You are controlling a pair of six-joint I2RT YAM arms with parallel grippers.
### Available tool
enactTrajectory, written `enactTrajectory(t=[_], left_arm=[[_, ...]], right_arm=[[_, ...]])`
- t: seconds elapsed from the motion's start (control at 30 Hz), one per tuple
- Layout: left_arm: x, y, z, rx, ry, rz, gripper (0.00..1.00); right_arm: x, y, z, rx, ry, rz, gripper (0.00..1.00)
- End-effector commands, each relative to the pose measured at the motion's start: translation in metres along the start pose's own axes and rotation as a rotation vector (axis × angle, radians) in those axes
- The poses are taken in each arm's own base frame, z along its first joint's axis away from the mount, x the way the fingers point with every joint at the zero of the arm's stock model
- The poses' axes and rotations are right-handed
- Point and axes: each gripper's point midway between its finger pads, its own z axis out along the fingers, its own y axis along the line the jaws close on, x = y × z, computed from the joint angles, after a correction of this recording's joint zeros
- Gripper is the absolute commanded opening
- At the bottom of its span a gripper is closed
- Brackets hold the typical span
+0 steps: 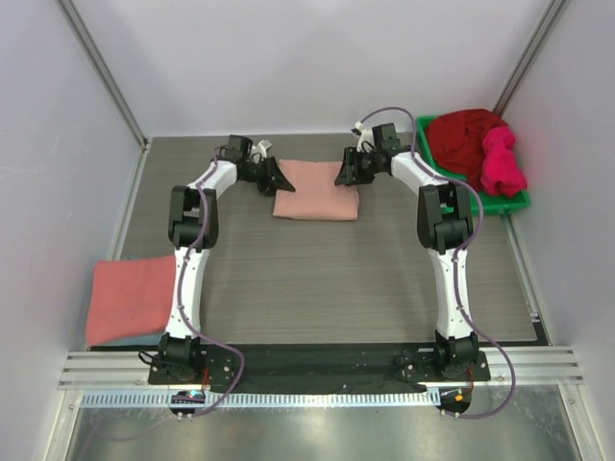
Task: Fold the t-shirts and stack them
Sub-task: Neatly place the folded tshirt to the corner
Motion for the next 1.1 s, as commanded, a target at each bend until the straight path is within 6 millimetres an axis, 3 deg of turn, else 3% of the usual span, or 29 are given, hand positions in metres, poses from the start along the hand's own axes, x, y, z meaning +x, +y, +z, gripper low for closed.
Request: enactTrajectory(t=[0.0, 0.17, 0.23, 0.27, 0.4, 0.57, 0.63, 0.83, 1.07], left_arm=[[-0.001, -0.007, 0.005, 0.025, -0.001, 0.013, 0.21], [0.005, -0.039, -0.018, 0.032, -0.003, 0.035, 0.0], [0.019, -0.044, -0.029, 0.003, 0.03, 0.038, 0.0], [0.022, -0.056, -0.041, -0.006, 0.023, 0.067, 0.0], [0.058, -0.045, -0.08, -0.101, 0.069, 0.019, 0.0], [0.104, -0.027, -0.134, -0.267, 0.138, 0.035, 0.0], [0.12, -0.032, -0.151, -0.314, 0.147, 0.05, 0.0], [0.166, -0.033, -0.178, -0.391, 0.168, 0.062, 0.0], [0.219, -0.048, -0.219, -0.465, 0.128, 0.155, 0.0]], right_arm=[[-0.017, 0.007, -0.009, 0.014, -0.042, -0.061, 0.54], [-0.034, 0.027, -0.049, 0.015, -0.093, -0.15, 0.53], [-0.031, 0.03, -0.061, 0.011, -0.094, -0.144, 0.54], [-0.034, 0.038, -0.073, 0.007, -0.109, -0.152, 0.54], [-0.037, 0.045, -0.101, 0.012, -0.139, -0.186, 0.54], [-0.037, 0.045, -0.117, 0.036, -0.154, -0.232, 0.54], [-0.038, 0.047, -0.123, 0.038, -0.165, -0.24, 0.54], [-0.033, 0.057, -0.141, 0.045, -0.183, -0.284, 0.54], [-0.007, 0.067, -0.16, 0.041, -0.17, -0.294, 0.54]])
